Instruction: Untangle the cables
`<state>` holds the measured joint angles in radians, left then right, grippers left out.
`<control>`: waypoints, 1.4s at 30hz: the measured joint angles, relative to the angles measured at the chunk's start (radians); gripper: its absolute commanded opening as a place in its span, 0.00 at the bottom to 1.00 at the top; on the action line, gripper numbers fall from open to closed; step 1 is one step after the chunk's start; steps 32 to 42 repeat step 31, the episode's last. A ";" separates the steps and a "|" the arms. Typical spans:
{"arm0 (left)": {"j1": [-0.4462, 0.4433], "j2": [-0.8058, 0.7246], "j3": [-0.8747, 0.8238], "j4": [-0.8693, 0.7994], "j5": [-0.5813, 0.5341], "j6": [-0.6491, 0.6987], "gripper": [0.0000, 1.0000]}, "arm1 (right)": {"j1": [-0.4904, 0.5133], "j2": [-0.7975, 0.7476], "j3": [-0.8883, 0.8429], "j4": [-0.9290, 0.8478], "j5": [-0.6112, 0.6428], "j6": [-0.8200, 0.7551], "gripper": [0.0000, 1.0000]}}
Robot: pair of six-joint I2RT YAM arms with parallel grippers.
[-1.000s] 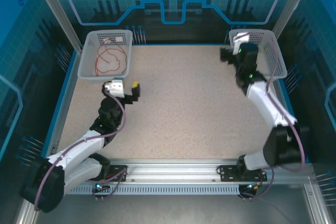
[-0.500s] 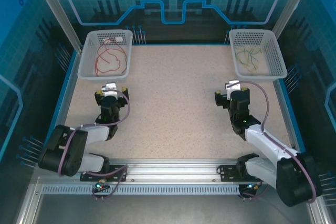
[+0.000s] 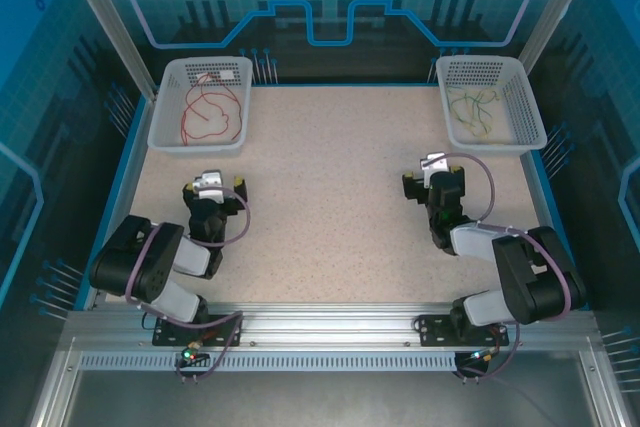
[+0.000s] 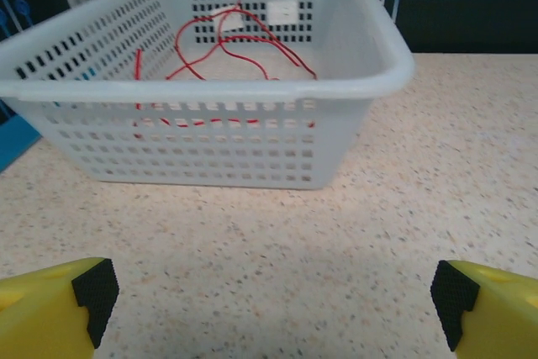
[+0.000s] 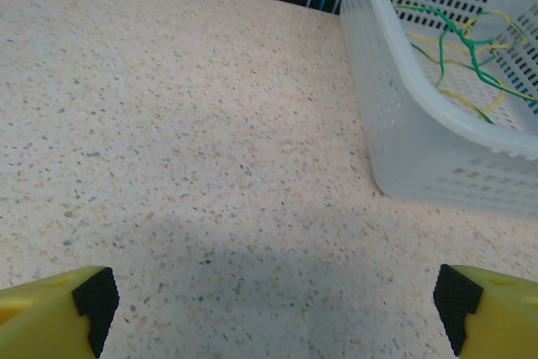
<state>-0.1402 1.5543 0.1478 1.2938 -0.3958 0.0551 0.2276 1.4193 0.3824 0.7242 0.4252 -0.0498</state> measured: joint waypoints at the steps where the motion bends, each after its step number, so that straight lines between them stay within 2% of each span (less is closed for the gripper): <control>1: 0.000 0.011 0.000 0.014 0.018 0.004 0.99 | -0.002 0.001 -0.014 0.026 -0.011 -0.002 1.00; 4: 0.000 0.041 0.000 0.036 0.094 0.030 0.99 | -0.024 -0.010 -0.111 0.148 -0.087 -0.011 1.00; 7: -0.002 0.045 0.001 0.045 0.145 0.053 0.99 | -0.064 -0.014 -0.158 0.181 -0.183 -0.023 1.00; 10: -0.002 0.054 0.013 0.049 0.137 0.056 0.99 | -0.078 0.040 -0.106 0.183 -0.227 -0.022 1.00; 13: 0.002 0.052 0.050 0.011 0.097 0.044 0.99 | -0.112 0.080 -0.010 0.113 -0.247 0.010 1.00; 17: 0.064 0.025 0.175 -0.190 0.100 -0.019 0.99 | -0.149 0.079 0.026 0.100 -0.224 0.044 1.00; 20: 0.109 0.006 0.208 -0.249 0.102 -0.051 0.99 | -0.141 0.079 0.025 0.082 -0.217 0.053 1.00; 24: 0.106 0.004 0.209 -0.311 0.111 -0.059 0.99 | -0.141 0.079 0.025 0.076 -0.212 0.058 1.00; 42: 0.106 0.004 0.209 -0.348 0.117 -0.067 0.99 | -0.150 0.079 0.025 0.061 -0.225 0.069 1.00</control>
